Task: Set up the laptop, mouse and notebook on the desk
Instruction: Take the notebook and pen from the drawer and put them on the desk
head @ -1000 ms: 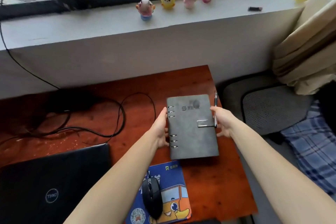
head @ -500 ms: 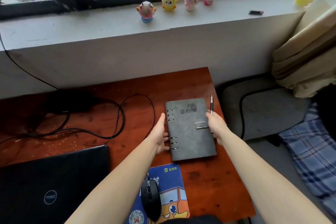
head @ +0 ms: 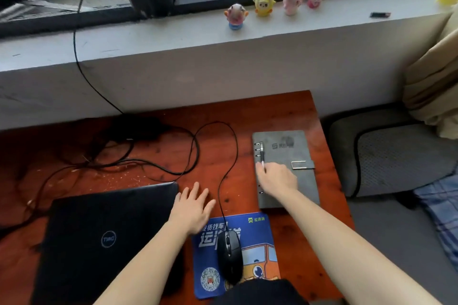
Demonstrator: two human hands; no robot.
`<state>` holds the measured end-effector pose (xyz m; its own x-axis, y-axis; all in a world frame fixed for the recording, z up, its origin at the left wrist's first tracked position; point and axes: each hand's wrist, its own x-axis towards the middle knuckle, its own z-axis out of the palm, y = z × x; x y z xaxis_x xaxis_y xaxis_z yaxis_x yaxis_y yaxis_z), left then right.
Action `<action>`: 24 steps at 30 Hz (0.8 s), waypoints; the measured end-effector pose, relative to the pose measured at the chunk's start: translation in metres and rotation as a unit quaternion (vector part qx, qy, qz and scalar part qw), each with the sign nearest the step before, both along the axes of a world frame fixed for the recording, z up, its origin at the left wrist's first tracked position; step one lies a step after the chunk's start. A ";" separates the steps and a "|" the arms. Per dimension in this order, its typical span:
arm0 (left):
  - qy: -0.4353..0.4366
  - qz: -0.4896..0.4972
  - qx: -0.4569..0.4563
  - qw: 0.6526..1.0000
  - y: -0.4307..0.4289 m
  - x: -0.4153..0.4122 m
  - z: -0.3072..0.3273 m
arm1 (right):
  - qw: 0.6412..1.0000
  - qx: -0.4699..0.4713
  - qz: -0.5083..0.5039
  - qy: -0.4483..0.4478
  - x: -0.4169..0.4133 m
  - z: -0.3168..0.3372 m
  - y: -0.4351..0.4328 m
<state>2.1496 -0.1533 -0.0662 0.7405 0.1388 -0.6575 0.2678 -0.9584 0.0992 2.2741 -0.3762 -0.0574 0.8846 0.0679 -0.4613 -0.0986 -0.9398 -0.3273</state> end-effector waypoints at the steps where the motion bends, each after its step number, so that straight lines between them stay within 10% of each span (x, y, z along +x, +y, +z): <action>1: 0.009 -0.008 0.004 1.000 0.000 -0.004 -0.005 | 1.000 -0.015 0.026 -0.003 -0.002 -0.003 0.009; 13: 0.031 0.033 -0.027 0.999 0.001 -0.004 -0.010 | 0.980 -0.091 0.160 -0.075 -0.015 -0.029 0.039; 24: 0.059 0.029 -0.040 0.997 0.005 0.001 -0.003 | 0.993 0.084 0.070 0.044 -0.019 -0.021 0.022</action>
